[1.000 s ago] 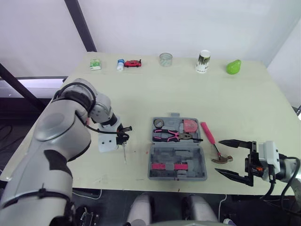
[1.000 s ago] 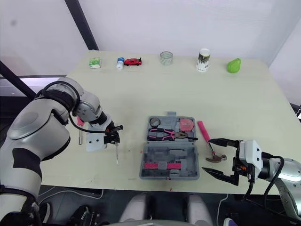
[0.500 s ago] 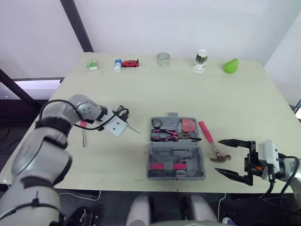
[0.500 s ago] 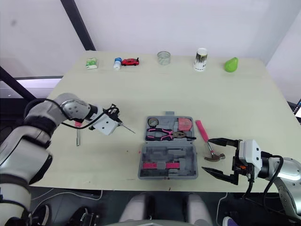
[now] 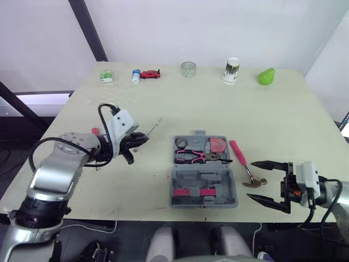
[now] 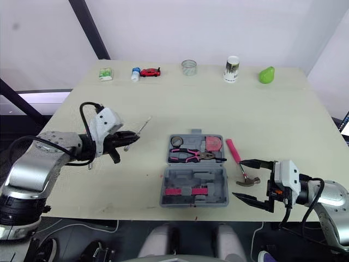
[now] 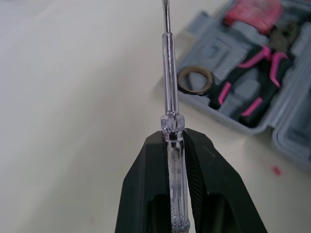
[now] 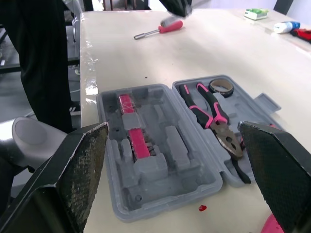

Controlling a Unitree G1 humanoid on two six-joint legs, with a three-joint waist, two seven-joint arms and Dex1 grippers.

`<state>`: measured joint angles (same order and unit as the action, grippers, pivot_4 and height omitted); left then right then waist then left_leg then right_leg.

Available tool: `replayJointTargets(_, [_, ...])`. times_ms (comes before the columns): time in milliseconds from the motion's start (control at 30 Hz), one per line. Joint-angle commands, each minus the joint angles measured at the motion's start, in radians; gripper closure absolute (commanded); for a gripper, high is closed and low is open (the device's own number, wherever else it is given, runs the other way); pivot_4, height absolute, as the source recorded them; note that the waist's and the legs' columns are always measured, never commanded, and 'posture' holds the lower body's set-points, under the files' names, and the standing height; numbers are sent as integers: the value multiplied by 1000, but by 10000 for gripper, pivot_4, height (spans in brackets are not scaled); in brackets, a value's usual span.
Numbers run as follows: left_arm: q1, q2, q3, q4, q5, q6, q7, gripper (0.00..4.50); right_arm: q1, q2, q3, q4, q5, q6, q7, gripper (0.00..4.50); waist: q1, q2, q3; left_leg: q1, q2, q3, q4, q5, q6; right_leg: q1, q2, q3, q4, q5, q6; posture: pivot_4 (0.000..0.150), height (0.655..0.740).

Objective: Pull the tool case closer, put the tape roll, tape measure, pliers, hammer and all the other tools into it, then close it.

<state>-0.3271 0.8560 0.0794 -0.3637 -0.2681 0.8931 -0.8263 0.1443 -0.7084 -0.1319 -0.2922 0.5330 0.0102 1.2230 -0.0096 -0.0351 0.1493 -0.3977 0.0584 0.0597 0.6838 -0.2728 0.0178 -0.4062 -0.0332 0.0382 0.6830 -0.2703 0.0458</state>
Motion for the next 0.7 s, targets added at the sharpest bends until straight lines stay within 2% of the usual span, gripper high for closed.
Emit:
replayJointTargets(33, [-22,-131,175,-174,-77,391,140,44624,-38,3,-10,18,33,-7,21,0,0,0,0,0,0,0,0,0,0,0,0,0,0,0,0,1500,7400])
replayJointTargets(100, [-39,-223,237,-248,-74,617,200,44624,-49,3,-11,30,36,-6,31,0,0,0,0,0,-1,0,0,0,0,0,0,0,0,0,0,1500,7400])
replayJointTargets(167, [-38,-262,266,-285,-62,707,260,44624,-49,4,-11,34,35,-9,38,0,0,0,0,0,-1,-1,1,0,0,1,0,0,-1,0,0,1500,7400])
replayJointTargets(233, [-10,-296,303,-289,-45,721,356,44624,-47,3,-11,37,36,-11,46,0,-1,0,0,0,-1,-3,1,0,0,1,0,-1,-1,0,0,1500,7400])
replayJointTargets(400, [53,-467,358,-313,-95,721,541,44624,-41,6,-12,41,34,-14,53,0,-1,1,0,2,-1,-5,0,0,0,3,-1,-1,-1,0,0,1500,7400])
replayJointTargets(533, [68,-526,347,-286,-96,721,630,44624,-42,8,-9,42,32,-14,56,0,4,0,0,1,-2,-7,1,0,0,5,-2,-3,-3,0,0,1500,7400])
replayJointTargets(700, [87,-575,324,-239,-104,721,677,44624,-42,8,-12,43,30,-17,58,0,2,1,0,1,-3,-8,1,0,0,5,-2,-4,-3,0,0,1500,7400])
